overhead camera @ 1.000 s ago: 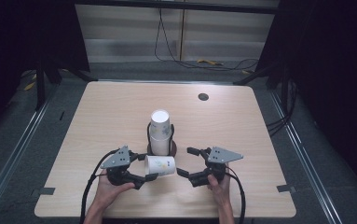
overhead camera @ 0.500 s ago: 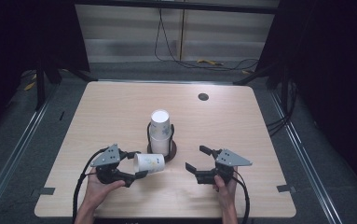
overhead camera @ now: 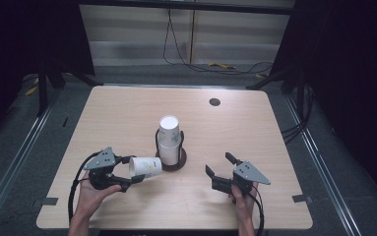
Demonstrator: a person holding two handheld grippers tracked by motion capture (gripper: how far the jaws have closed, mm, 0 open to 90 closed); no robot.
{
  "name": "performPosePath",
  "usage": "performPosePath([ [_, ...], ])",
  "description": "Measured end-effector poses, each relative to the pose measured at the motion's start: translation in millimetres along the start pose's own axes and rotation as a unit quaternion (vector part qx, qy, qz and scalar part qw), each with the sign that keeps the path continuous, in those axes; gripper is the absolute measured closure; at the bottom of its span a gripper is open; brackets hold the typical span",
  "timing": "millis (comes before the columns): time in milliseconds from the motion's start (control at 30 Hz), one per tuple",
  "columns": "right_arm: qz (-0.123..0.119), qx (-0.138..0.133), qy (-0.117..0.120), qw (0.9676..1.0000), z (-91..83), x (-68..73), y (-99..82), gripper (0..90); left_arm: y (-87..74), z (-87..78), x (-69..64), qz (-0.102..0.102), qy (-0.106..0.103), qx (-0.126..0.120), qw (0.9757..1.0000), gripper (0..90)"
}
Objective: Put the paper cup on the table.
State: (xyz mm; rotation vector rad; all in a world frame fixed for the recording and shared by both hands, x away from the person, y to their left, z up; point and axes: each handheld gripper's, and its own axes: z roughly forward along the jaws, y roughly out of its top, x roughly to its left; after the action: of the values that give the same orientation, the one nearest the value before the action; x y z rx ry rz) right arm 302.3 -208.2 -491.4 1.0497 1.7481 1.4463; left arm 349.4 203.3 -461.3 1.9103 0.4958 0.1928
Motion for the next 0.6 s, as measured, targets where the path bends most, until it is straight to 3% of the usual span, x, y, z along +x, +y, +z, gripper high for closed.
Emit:
performPosePath([
  [200, -0.004, -0.009, -0.037, 0.9993, -0.4, -2.5, -1.5, 13.1, 2.0, -6.6, 10.3, -0.012, 0.017, -0.006, 0.9998, 25.9],
  [267, -0.005, -0.012, -0.052, 0.9986, -1.6, -2.4, -2.2, 13.0, 1.9, -7.1, 16.3, -0.026, 0.020, -0.005, 0.9994, 26.0],
  [333, -0.004, -0.020, -0.069, 0.9974, -0.9, -2.9, -5.8, 13.1, 2.5, -6.2, 20.0, -0.028, 0.037, 0.004, 0.9989, 26.0],
  [467, 0.001, -0.026, -0.071, 0.9971, 1.4, -1.3, -9.4, 13.2, 5.6, -6.4, 25.2, -0.029, 0.037, 0.015, 0.9988, 25.7],
  [500, -0.007, -0.027, -0.075, 0.9968, 2.6, 1.3, -9.5, 13.1, 8.3, -6.6, 27.4, -0.022, 0.042, 0.030, 0.9984, 25.7],
  [600, -0.013, -0.036, -0.077, 0.9963, 1.5, 1.8, -10.1, 13.1, 11.2, -7.6, 29.0, -0.030, 0.053, 0.033, 0.9976, 25.8],
])
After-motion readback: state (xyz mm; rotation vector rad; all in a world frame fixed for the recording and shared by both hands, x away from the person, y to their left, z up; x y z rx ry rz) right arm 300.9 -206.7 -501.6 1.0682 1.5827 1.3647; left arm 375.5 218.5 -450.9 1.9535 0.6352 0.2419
